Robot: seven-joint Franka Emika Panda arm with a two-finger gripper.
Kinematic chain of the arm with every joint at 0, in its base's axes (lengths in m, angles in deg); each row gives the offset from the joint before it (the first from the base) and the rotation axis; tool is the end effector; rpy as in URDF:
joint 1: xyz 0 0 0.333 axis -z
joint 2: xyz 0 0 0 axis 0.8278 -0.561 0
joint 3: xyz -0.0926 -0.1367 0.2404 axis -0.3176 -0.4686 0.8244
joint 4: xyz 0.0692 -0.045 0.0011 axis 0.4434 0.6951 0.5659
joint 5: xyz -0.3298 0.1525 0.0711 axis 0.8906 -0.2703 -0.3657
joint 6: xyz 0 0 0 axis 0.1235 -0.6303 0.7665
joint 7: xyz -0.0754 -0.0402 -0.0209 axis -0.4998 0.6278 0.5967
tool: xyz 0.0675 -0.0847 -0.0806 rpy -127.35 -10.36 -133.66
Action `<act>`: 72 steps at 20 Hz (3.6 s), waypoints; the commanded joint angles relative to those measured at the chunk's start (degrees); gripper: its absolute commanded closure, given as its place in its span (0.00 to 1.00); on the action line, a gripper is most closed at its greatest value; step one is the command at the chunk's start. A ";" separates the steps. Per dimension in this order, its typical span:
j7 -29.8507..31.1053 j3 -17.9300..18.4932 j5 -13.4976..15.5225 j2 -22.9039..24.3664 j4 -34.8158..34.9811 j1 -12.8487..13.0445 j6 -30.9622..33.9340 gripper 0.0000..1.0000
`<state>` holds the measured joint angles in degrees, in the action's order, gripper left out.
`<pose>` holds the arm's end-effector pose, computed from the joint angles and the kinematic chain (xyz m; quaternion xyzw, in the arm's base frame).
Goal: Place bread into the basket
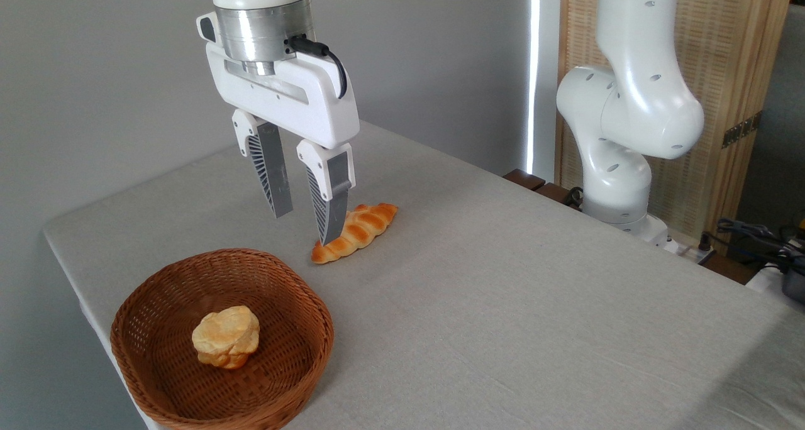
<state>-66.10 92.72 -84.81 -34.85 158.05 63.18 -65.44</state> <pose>0.5462 -0.0361 0.5410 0.9423 -0.3329 0.0337 0.0107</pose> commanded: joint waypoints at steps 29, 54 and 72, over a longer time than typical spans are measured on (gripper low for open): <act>7.44 -1.31 3.68 10.92 25.72 12.55 -9.67 0.00; 14.31 -2.71 -0.37 5.38 30.40 21.52 -15.76 0.00; 13.70 -2.71 -0.81 5.29 30.13 21.44 -16.11 0.50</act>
<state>-52.40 89.73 -84.87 -29.68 188.36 84.35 -80.69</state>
